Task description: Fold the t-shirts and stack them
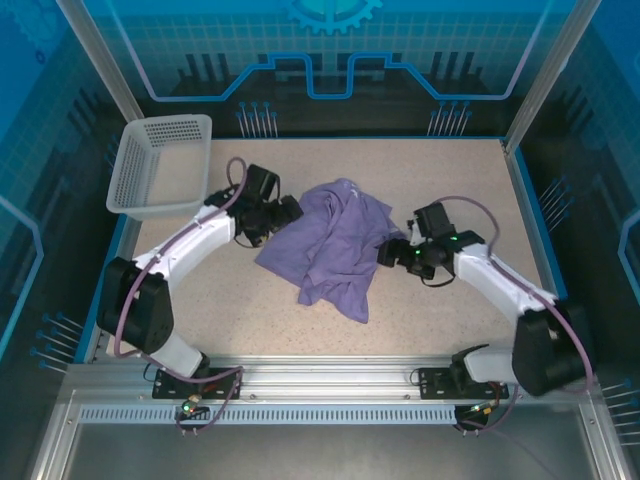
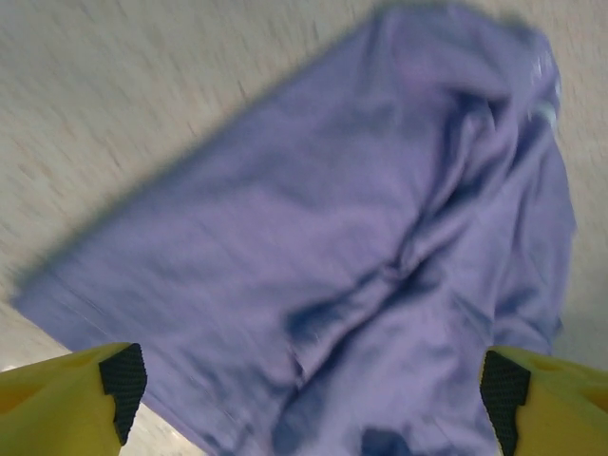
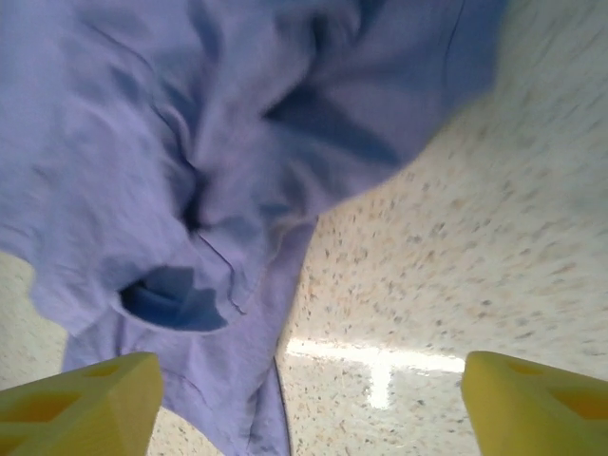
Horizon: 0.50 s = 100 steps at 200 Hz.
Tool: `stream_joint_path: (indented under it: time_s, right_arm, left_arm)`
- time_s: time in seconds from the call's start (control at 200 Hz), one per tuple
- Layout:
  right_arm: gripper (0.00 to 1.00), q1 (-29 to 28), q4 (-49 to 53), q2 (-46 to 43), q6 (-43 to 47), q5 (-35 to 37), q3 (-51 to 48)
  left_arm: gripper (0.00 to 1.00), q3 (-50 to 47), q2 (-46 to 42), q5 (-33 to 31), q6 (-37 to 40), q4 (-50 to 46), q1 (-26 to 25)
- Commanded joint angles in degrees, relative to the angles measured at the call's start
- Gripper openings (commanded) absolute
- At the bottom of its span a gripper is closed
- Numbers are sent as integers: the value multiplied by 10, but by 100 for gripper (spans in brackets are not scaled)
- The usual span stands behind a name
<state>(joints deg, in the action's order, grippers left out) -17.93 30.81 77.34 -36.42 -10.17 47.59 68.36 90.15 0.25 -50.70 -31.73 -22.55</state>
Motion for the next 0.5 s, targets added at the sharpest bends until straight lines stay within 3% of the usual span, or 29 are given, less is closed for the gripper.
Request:
stream_joint_path:
  time_s: [0.0, 0.14, 0.36, 0.495]
  right_arm:
    - [78, -10, -3, 52, -2, -26, 24]
    - [77, -4, -20, 93, -16, 31, 65]
    - [75, 37, -21, 159, -31, 76, 110]
    - [72, 71, -37, 203, -29, 57, 125]
  left_arm:
    - [90, -50, 28, 117, -70, 114, -24]
    - [87, -14, 82, 141, -55, 117, -71]
    - [82, -10, 98, 71, -63, 76, -126]
    - [80, -21, 82, 11, -67, 44, -162]
